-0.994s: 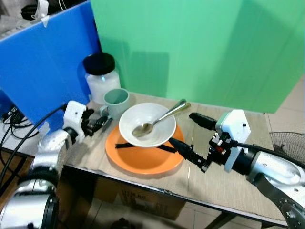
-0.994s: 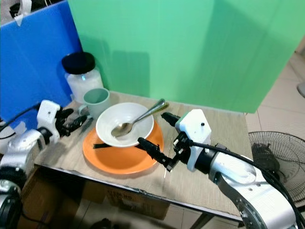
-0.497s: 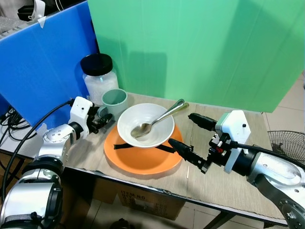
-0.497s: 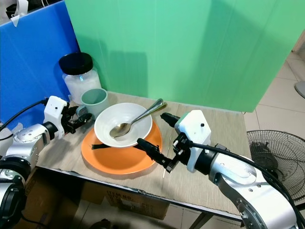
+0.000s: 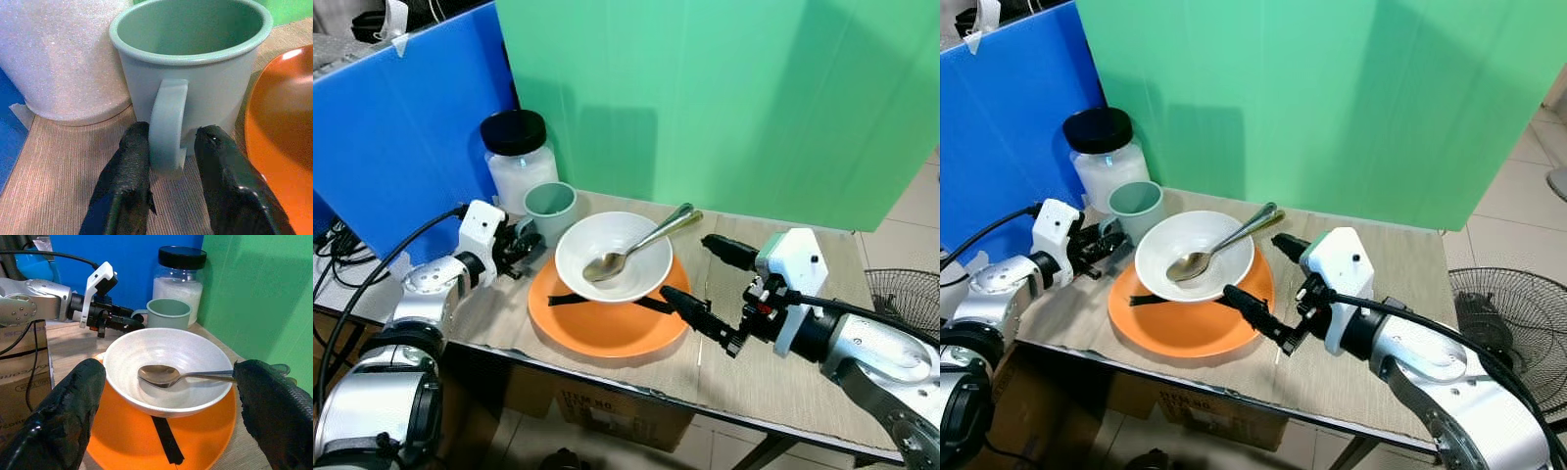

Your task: Setting the table

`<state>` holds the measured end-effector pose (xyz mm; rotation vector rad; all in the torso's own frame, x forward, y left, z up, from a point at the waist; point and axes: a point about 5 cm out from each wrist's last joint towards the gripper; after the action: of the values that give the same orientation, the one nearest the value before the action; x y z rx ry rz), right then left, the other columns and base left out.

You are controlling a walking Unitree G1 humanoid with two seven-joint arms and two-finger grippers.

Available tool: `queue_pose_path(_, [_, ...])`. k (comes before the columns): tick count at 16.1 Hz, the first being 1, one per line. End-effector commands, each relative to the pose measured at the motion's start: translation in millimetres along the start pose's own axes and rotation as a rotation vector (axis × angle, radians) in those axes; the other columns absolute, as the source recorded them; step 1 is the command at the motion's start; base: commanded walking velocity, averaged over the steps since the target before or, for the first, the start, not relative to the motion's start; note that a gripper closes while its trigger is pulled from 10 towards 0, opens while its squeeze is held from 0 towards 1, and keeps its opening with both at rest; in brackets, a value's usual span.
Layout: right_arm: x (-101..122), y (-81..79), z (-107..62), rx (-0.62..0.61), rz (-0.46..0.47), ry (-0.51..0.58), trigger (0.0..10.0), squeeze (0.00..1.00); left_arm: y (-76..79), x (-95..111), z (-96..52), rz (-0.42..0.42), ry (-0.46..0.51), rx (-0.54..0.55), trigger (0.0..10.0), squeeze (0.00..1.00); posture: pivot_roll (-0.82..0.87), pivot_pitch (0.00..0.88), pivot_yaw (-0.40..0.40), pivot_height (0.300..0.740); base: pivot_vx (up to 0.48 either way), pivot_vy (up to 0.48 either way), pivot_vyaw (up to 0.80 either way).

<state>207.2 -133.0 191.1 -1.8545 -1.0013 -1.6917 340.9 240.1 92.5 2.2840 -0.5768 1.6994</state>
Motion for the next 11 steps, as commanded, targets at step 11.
queue_pose_path(11, [3.4, -1.2, 3.9, -0.021, -0.020, 0.025, 10.0, 0.00, -7.0, 7.5, -0.8, -0.011, 0.026, 0.044, 0.0, 0.00, -0.02, 0.000, 0.074, 0.727, 0.000, 0.000, 0.00])
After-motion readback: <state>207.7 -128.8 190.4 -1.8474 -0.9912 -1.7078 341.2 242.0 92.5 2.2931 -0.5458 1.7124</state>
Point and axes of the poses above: a point about 5 cm out from each wrist's last joint towards the gripper, its own z axis pointing out of the wrist towards the gripper, its own x axis along the axis of the wrist's last joint, y = z × x, and after that the axes turned 4 degrees about -z, right-handed
